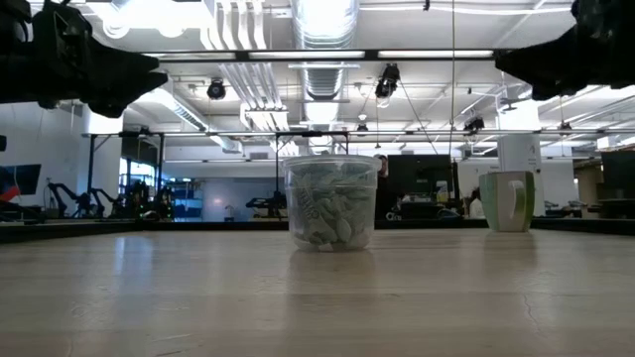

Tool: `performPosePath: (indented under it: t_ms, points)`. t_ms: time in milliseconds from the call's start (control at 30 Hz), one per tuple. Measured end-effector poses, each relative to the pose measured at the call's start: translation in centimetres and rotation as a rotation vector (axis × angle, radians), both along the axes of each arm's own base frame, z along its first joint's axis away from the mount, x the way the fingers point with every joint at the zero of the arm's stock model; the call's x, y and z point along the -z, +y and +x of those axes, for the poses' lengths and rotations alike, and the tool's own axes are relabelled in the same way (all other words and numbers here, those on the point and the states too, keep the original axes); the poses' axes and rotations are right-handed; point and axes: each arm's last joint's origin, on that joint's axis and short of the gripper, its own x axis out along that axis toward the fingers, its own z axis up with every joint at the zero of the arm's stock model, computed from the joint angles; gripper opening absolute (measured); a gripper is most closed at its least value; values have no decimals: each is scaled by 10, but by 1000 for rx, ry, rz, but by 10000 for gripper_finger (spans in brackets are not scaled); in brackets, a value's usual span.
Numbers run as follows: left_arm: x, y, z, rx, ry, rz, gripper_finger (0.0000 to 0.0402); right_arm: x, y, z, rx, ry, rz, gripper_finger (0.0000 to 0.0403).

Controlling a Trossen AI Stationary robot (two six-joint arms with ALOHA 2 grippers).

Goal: Pick and place Stevia / Truvia into bins
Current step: Return to Home Position

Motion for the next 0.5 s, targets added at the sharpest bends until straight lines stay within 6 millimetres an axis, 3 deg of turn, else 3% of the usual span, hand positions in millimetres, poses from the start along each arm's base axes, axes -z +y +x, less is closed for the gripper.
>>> performPosePath:
  t_ms: [233, 500]
  points:
    - [0, 0, 0, -2, 3, 16, 205, -6, 1, -11, -119, 122, -37, 82]
    - [0, 0, 0, -2, 3, 17, 205, 16, 0, -3, -47, 88, -77, 86]
